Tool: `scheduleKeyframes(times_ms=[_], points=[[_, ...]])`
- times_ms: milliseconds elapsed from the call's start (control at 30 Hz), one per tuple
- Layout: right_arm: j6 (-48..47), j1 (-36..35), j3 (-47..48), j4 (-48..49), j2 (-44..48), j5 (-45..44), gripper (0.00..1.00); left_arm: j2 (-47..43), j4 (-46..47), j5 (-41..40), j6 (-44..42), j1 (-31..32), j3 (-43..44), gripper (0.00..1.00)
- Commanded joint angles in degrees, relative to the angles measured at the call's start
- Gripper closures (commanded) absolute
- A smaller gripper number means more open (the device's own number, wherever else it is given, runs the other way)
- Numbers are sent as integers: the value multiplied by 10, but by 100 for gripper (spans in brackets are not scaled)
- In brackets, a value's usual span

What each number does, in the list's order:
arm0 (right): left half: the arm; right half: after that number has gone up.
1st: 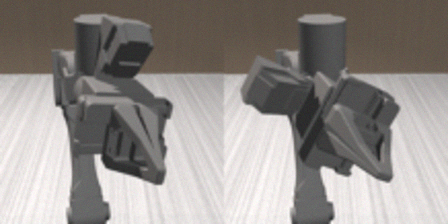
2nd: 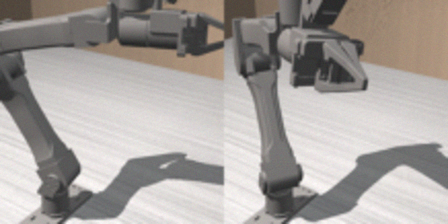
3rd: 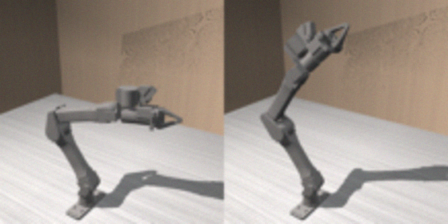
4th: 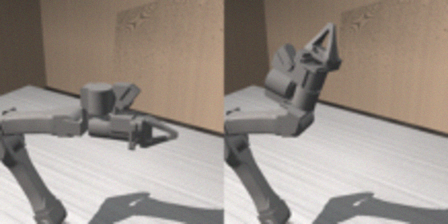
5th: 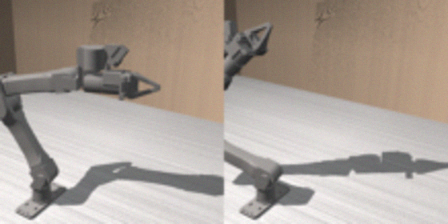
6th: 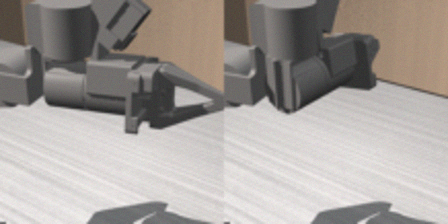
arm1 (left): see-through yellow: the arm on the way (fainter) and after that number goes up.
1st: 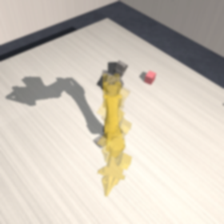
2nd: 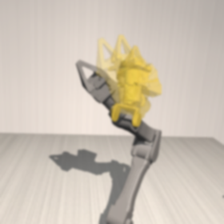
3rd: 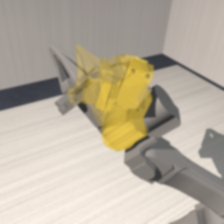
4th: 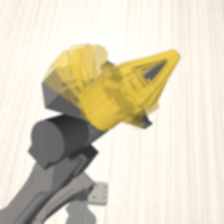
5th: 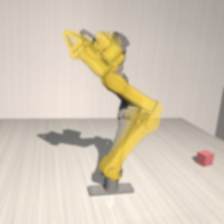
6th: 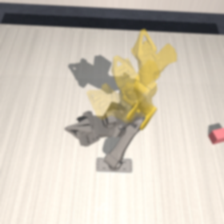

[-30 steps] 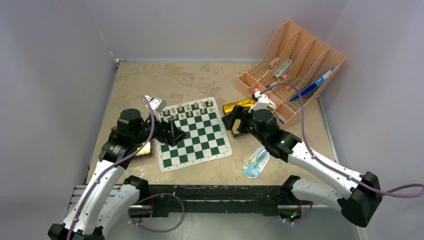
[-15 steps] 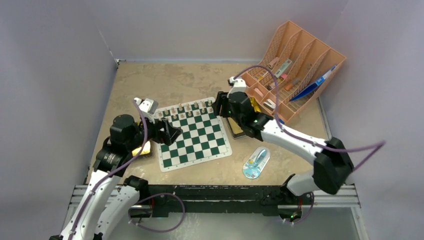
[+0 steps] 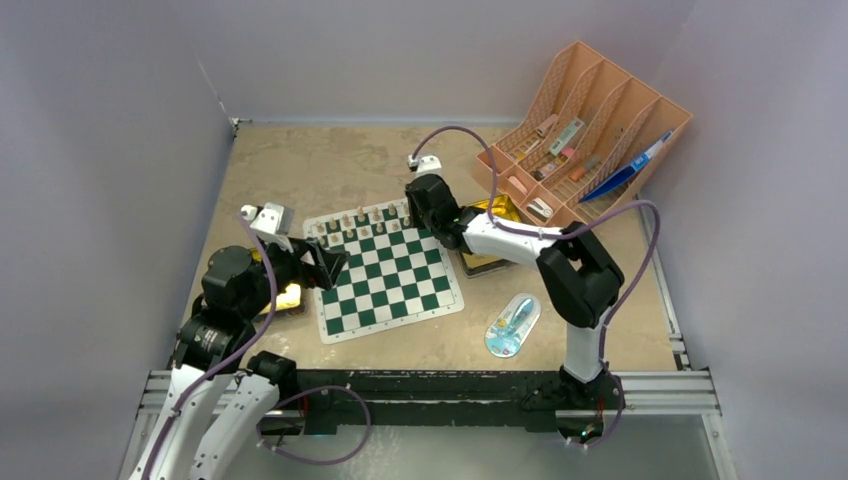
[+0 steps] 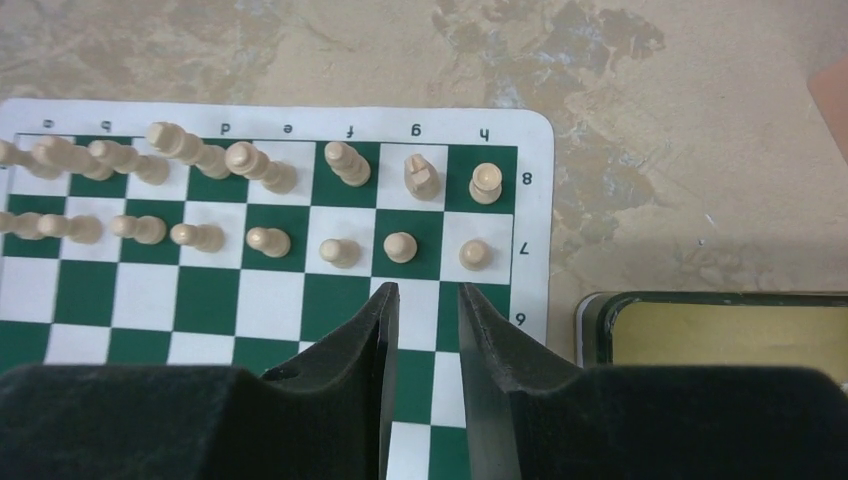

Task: Set up the chess pieces on the board
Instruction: Pick up the chess piece from the storage box.

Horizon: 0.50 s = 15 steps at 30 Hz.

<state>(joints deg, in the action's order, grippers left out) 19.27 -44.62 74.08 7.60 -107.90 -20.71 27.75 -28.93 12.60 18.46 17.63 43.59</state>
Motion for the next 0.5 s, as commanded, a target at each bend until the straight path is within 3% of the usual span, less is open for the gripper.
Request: scheduleKeyframes(times_ms=[0,200,367,467], points=[[-21,-2,39,4,-10,-22,69,-5,6,-26,4,-4,8,15],[-30,-2,48,5,-17,-16,69,-2,1,-45,11,-4,8,15],[-23,-2,49,-13,17,4,68,41,-62,-253,136,-4,25,19],[-24,-3,35,-7,54,21,68,96,-88,-309,172,-4,39,24]])
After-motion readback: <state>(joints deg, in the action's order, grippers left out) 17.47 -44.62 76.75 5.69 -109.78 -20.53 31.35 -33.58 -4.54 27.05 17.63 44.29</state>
